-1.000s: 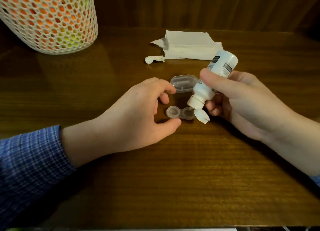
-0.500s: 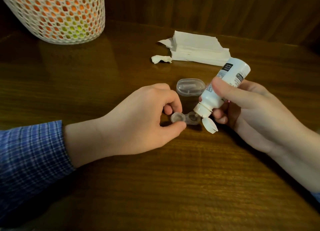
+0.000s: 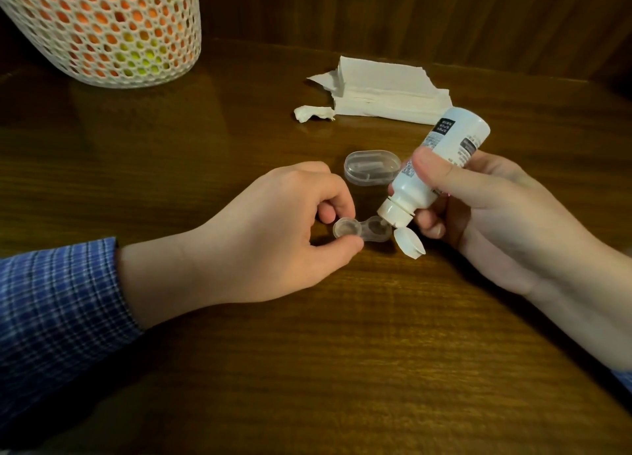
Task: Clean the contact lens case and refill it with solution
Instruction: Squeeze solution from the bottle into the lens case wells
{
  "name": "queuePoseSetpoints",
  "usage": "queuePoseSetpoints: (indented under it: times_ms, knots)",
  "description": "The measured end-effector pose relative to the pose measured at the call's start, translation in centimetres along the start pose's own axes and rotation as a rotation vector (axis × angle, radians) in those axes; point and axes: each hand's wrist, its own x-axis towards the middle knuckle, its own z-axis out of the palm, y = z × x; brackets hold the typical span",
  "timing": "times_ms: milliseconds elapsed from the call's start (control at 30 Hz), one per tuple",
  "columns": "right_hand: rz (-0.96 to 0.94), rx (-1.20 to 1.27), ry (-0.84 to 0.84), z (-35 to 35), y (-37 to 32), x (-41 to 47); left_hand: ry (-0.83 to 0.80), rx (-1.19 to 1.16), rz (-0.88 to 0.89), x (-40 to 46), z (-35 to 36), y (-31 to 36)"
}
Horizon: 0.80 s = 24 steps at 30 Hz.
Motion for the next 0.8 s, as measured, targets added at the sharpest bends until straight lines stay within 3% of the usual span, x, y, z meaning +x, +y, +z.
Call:
queuePoseSetpoints:
  times_ms: [800]
  knots:
    - [0.019, 0.006, 0.003, -0.03, -0.16, -0.10, -0.002, 0.001, 0.014, -0.02, -0.09, 0.30]
